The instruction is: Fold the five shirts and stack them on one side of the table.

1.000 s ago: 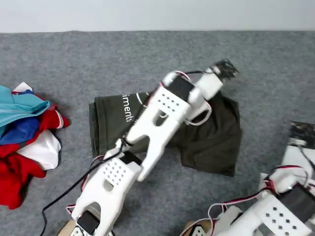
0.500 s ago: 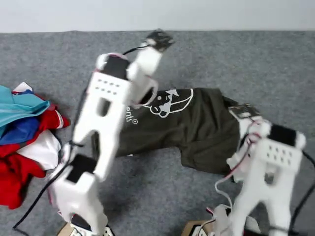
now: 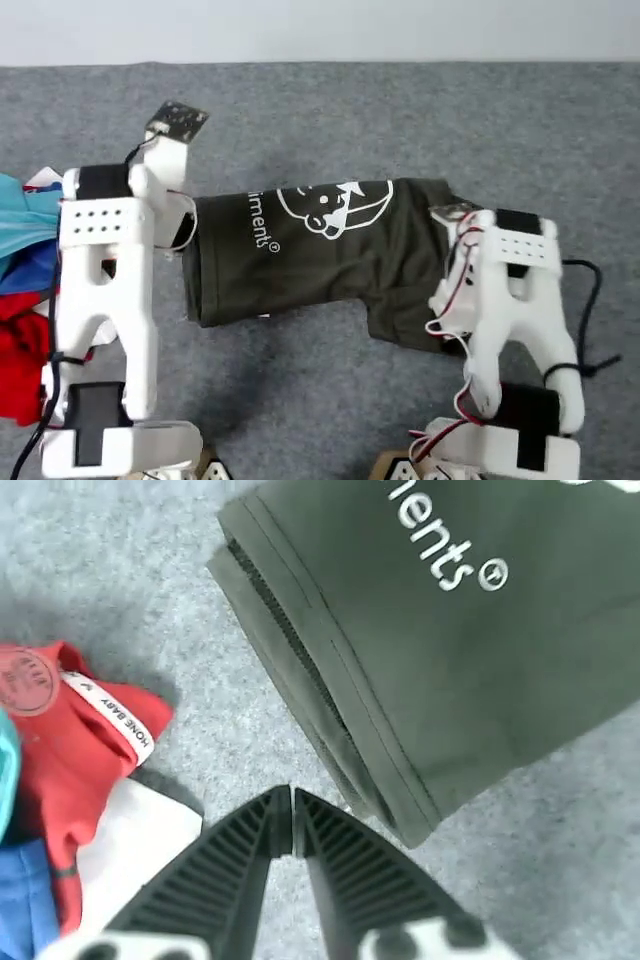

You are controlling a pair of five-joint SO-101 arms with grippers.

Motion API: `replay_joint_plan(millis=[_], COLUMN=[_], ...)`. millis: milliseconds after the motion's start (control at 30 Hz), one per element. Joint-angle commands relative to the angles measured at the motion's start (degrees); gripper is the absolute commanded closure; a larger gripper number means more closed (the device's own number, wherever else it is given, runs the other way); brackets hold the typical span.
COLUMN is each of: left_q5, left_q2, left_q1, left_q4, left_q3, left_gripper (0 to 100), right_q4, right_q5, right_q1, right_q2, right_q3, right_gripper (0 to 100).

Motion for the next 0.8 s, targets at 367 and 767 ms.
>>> replay_joint_plan(millis=[367,767], left_q5=[-1.41,-1.41], left_q2=[-2.46,-2.46], left_q1=[-0.62,-0.53], left_q4=[-6.07,-11.87], left_q3=[2.86,8.04], left_gripper=[99,99], right_q4=[-10.77,-12.88], right_q5=[-3.96,-3.52], right_q1=[-2.51,-2.24], right_q2=[9.19,13.41], right_q3=[-3.08,-5.89], right_gripper=[75.7,95.8])
